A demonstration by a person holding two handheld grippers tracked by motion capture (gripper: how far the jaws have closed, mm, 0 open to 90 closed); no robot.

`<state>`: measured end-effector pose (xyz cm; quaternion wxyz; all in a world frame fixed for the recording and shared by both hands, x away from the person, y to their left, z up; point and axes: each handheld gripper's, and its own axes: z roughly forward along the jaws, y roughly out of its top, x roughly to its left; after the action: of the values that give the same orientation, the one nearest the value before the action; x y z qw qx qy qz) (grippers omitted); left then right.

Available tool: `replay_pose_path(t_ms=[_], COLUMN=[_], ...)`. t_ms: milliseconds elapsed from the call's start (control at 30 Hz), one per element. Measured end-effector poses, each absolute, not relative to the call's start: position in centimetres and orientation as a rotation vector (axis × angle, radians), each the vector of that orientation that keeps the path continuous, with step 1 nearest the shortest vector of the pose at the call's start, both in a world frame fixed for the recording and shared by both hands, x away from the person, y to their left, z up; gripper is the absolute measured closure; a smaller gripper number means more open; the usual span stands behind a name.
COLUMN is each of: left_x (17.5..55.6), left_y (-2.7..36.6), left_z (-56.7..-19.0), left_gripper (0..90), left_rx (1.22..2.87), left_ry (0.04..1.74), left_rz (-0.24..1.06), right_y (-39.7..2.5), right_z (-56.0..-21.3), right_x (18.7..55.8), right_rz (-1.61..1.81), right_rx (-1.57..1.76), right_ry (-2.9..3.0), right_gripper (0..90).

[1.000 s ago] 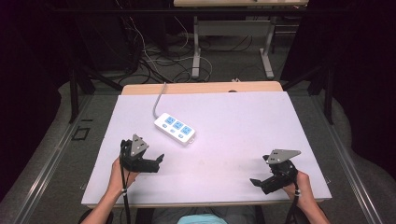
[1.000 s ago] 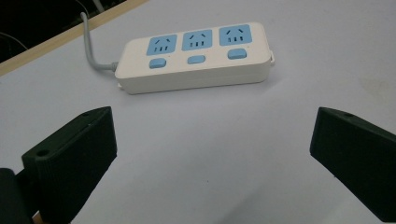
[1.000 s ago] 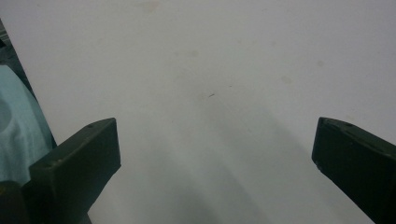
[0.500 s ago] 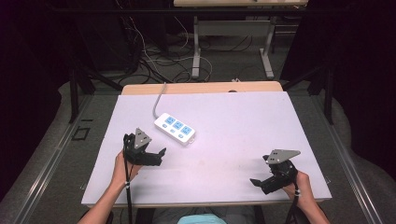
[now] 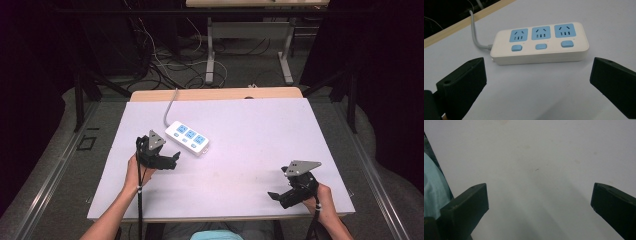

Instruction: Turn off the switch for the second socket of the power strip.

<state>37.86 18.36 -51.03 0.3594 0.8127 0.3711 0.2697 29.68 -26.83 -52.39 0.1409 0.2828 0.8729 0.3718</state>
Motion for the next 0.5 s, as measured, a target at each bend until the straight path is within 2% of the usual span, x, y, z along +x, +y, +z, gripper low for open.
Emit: replay_pose_path(t_ms=[500], left_x=[39.8], left_y=[18.1], left_z=[-51.2], left_gripper=[1.4], left_rx=[2.096], left_ry=[0.959], left_rz=[0.663], right_y=[-26.8], right_z=[-52.5], right_x=[29.8], right_rz=[1.071], right_rx=[0.817], right_ry=[2.524], right_gripper=[0.8])
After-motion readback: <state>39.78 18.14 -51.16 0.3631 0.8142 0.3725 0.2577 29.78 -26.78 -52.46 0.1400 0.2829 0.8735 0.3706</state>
